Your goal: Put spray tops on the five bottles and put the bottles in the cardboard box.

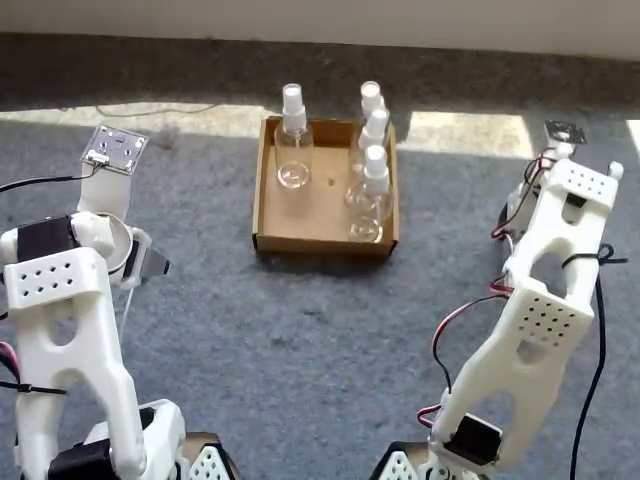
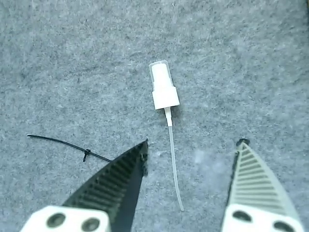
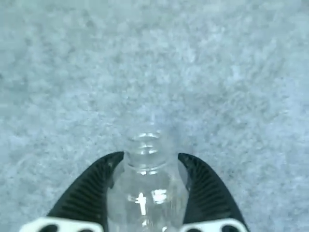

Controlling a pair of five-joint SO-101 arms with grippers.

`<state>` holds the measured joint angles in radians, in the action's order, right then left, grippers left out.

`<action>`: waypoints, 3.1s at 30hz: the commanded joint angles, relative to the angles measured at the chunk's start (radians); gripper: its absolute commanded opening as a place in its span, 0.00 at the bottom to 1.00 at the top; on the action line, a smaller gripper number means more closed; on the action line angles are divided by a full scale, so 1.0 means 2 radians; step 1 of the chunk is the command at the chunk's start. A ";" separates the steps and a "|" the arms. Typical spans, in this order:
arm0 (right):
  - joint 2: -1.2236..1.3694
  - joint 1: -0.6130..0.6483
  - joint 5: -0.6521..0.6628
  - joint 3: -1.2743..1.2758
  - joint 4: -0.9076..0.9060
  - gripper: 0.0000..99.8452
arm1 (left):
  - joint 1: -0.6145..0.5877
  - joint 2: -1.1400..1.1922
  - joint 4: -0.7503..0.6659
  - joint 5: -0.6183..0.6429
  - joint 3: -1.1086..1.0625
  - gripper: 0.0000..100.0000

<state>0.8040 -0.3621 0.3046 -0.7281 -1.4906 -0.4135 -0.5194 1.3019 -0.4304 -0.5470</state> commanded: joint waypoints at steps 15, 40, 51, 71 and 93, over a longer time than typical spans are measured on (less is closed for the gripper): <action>-0.151 0.013 0.011 -0.116 -0.136 0.00 | 0.007 0.036 -0.048 0.054 0.022 0.27; -0.636 0.073 0.105 0.656 0.172 0.00 | -0.003 0.461 -0.013 0.083 0.339 0.26; -0.703 0.081 0.105 0.685 0.149 0.00 | -0.009 0.518 -0.013 0.054 0.335 0.20; -0.748 0.333 0.015 0.681 0.152 0.00 | -0.027 0.399 0.015 0.017 0.335 0.01; -0.936 0.531 0.000 0.973 0.539 0.00 | 0.161 -0.101 0.144 0.140 0.335 0.01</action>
<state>-1.0388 0.6659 0.3107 1.2129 -0.4856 -0.1926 -0.6038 1.5904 -0.2294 0.1128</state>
